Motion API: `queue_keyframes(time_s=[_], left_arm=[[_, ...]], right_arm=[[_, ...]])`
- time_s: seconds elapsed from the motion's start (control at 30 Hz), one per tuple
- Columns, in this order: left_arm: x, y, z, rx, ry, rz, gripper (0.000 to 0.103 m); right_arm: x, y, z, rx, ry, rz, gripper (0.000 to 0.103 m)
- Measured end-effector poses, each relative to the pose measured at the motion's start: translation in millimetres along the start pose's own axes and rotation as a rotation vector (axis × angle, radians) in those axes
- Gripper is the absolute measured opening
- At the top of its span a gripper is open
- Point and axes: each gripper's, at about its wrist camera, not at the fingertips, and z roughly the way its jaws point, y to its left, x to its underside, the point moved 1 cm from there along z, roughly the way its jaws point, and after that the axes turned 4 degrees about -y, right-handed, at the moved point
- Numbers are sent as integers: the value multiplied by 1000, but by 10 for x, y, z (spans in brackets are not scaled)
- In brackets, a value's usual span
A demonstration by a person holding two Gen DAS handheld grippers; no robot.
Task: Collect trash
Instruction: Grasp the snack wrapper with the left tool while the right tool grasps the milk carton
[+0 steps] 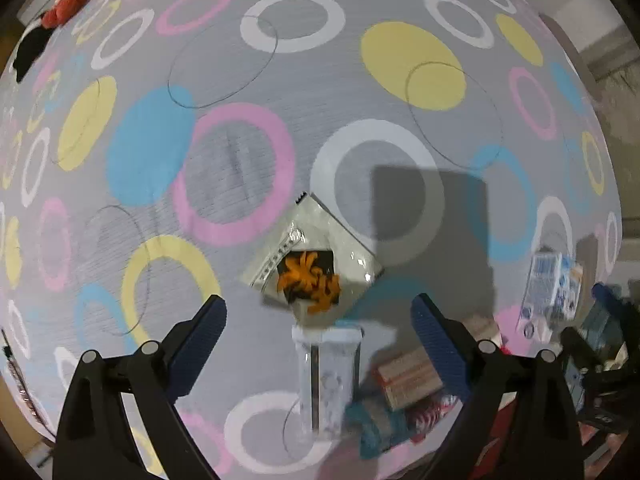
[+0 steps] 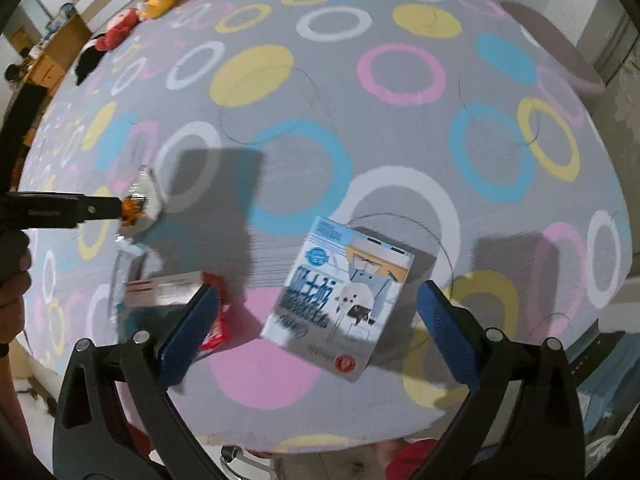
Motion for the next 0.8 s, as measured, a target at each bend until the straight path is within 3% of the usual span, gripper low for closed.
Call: queue_keyframes(time_s=[0.13,0.27,0.37,0.63,0.73,0.77,0.8], left_arm=[[-26,86,183,57,29,-62,91],[-52,139,295,54,17,-98,90],[-63,200,365,72,20,-142,75],[-76,330,433,129,-14,-258,73],[-29,318,473,81,-27,-237,65],[-18,283,474,69,-35,-228,63],[-6,265,466,55,-41,-223,55]], right_arm=[[-10,-71,191,7,10,46,97],[-15,-76,347,15,20,46,96],[-11,-89,429,37,16,35,96],[21,-164,531,48,13,43,96],[11,-157,527,56,0,31,91],[-20,-154,539,57,-4,29,81],[-22,-157,530,66,-11,22,80]])
